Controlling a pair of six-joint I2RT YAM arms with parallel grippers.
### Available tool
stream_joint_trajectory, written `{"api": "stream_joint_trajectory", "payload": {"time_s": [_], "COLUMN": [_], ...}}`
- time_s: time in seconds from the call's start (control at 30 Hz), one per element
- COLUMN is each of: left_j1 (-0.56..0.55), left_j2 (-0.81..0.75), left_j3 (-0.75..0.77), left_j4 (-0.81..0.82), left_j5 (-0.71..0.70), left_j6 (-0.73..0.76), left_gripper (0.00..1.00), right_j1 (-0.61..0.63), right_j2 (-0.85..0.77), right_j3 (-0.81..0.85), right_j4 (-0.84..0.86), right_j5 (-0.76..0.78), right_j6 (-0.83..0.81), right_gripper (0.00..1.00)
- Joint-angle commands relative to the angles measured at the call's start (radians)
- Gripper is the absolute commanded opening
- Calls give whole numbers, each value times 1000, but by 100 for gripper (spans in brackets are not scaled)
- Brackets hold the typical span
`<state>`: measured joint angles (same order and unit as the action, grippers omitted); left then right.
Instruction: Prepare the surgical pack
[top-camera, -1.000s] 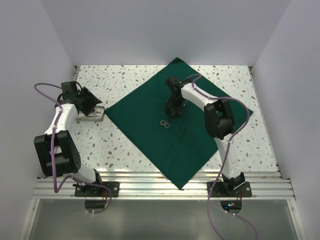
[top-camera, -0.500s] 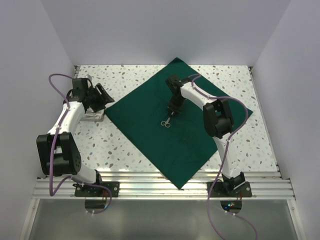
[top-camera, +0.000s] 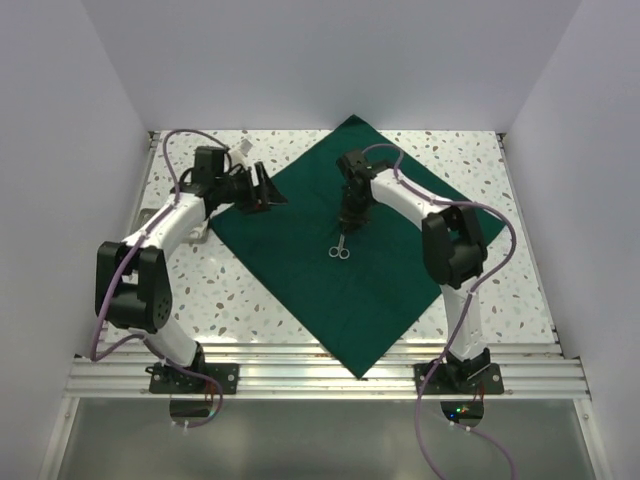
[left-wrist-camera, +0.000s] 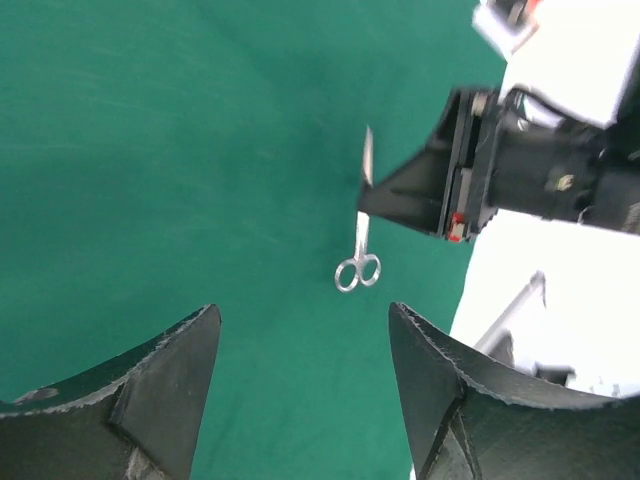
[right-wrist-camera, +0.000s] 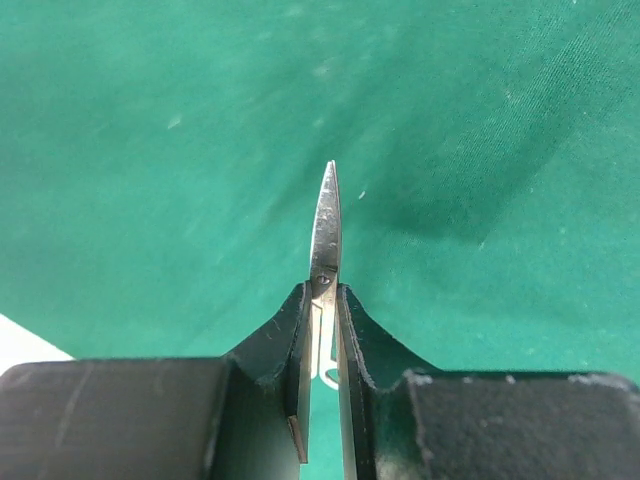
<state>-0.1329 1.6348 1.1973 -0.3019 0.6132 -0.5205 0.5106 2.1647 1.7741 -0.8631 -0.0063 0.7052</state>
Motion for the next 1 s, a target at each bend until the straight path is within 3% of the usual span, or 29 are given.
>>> {"api": "stream_joint_trajectory", "payload": {"time_s": [0.0, 0.23, 0.47, 0.6, 0.7, 0.73, 0.9, 0.93, 0.97], "left_j1": [-68, -195, -240, -254, -257, -258, -255, -254, -249], "left_j2": [54, 149, 212, 240, 250, 252, 273, 270, 264], "left_j3": [31, 42, 30, 33, 27, 27, 42, 47, 51], "left_j4": [104, 204, 355, 354, 385, 391, 380, 374, 336], "left_j5": [123, 235, 329, 348, 362, 364, 378, 370, 359], "left_j6": [-6, -23, -91, -113, -139, -147, -151, -145, -135], "left_gripper": [72, 74, 72, 68, 53, 41, 17, 0, 0], "right_j1": [3, 0, 2, 3, 3, 3, 2, 2, 3], "right_j2": [-144, -249, -305, -319, -322, -327, -307, -298, -284], "right_j3": [-65, -117, -111, -104, -96, -93, -55, -32, -19], "right_j4": [131, 182, 188, 203, 205, 203, 213, 205, 185], "right_j5": [-47, -121, -196, -224, -241, -239, -253, -254, -256], "right_j6": [-93, -102, -49, -24, -13, -13, -3, -1, 2], "right_gripper": [0, 0, 0, 0, 0, 0, 0, 0, 0]}}
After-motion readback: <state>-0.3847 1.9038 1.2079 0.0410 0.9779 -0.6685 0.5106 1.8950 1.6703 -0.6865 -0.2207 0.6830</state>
